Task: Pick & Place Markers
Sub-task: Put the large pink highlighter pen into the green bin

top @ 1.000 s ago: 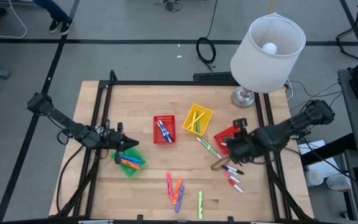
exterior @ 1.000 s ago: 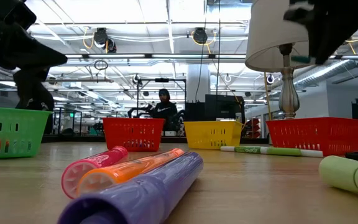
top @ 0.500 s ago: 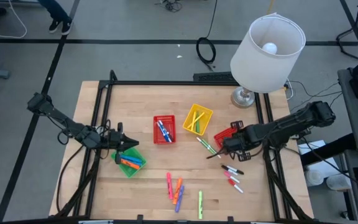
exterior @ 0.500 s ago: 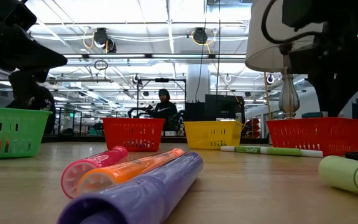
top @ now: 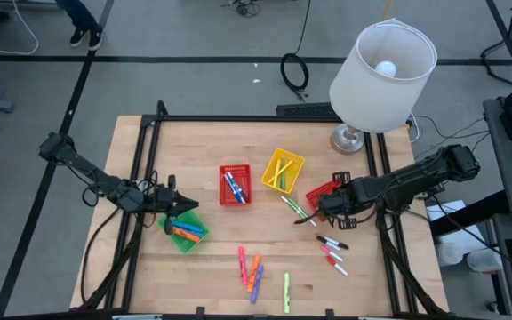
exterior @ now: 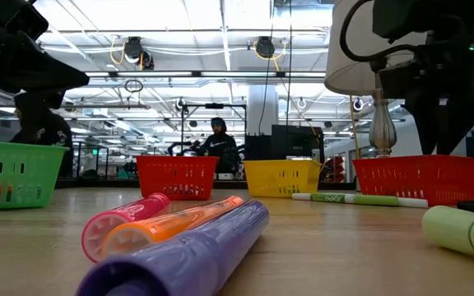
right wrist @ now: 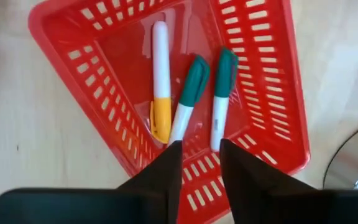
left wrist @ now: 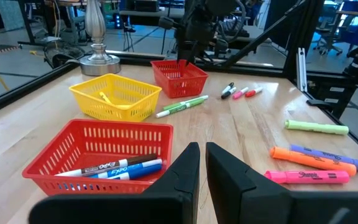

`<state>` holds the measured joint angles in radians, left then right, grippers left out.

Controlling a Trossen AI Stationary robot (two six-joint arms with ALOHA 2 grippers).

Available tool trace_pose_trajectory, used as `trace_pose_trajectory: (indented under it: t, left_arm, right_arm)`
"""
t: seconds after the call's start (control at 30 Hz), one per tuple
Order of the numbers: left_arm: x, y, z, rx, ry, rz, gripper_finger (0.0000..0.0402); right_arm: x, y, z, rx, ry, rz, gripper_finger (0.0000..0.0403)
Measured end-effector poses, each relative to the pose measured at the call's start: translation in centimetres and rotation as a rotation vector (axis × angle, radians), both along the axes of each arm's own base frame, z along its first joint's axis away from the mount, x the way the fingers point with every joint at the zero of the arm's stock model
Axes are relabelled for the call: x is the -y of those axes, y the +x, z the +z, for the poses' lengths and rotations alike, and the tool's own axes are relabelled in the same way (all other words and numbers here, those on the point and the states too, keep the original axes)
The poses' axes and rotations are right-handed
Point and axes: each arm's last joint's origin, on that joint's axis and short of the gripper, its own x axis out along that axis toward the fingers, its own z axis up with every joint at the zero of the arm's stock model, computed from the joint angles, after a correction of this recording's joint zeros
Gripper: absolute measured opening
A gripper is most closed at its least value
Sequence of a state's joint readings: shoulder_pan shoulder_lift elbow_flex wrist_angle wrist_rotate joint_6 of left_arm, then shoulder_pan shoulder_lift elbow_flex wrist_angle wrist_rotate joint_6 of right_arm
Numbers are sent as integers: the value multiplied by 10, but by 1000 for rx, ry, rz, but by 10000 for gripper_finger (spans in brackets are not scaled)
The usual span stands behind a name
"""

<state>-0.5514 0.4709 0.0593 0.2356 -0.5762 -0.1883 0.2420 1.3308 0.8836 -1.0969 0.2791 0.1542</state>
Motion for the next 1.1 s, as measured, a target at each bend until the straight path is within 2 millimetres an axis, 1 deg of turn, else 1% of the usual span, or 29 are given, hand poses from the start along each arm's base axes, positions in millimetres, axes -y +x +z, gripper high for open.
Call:
trace_pose_trajectory:
  t: [0.1, 0.17, 0.23, 0.3, 0.4, 0.53, 0.63, 0.73, 0.8, 0.87, 0.9, 0.97, 1.1]
  left_arm:
    - [0, 0, 0, 0, 0, 0, 37]
    - [0, 0, 0, 0, 0, 0, 37]
    - [0, 0, 0, 0, 0, 0, 37]
    - [0, 0, 0, 0, 0, 0, 37]
    - [0, 0, 0, 0, 0, 0, 37]
    - [0, 0, 0, 0, 0, 0, 37]
    - [0, 0, 0, 0, 0, 1, 37]
    - [0, 0, 0, 1, -17, 3, 37]
    - [0, 0, 0, 0, -26, 4, 37]
    - [0, 0, 0, 0, -28, 4, 37]
    - [0, 0, 0, 0, -28, 4, 37]
    - [0, 0, 0, 0, -28, 4, 37]
    - [0, 0, 0, 1, -30, 4, 37]
  right_arm:
    - [0, 0, 8, -10, -10, -36, 109]
    - [0, 2, 23, -5, -15, -82, 110]
    - [-2, 6, 47, 17, -10, -124, 107]
    - [-8, 9, 77, 75, 7, -141, 100]
    - [-26, 14, 132, 265, 71, -90, 86]
    - [-65, 7, 207, 663, 142, 92, 66]
    - [-91, -7, 249, 926, 210, 218, 50]
    - [-107, -26, 274, 1075, 331, 288, 35]
    - [-115, -37, 282, 1118, 403, 328, 27]
    - [-122, -48, 279, 1096, 424, 382, 18]
    - [-126, -53, 273, 1076, 410, 407, 14]
    - [-135, -58, 254, 1031, 370, 432, 4]
    - [-149, -62, 204, 1002, 379, 427, 3]
